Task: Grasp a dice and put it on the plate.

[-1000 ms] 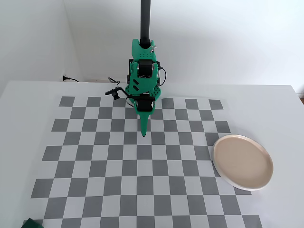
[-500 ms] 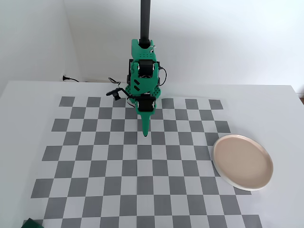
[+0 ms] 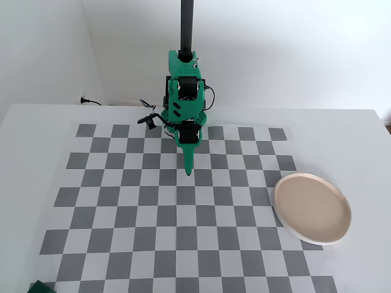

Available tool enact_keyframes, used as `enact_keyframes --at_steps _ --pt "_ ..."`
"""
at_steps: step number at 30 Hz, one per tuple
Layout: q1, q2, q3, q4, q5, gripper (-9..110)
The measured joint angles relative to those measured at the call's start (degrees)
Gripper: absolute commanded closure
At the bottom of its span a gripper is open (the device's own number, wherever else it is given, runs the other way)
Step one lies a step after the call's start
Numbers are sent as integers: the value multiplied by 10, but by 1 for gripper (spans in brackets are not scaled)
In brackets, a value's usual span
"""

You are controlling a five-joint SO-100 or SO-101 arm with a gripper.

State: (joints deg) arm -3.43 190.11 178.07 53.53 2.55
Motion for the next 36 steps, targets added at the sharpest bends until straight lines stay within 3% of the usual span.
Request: enact_keyframes --at_steps 14,25,31,36 --pt "4 0 0 11 8 106" --pt "45 0 -7 13 -67 106" --pt "-5 -9 -105 32 -28 106" --pt "-14 -147 -266 40 -48 106"
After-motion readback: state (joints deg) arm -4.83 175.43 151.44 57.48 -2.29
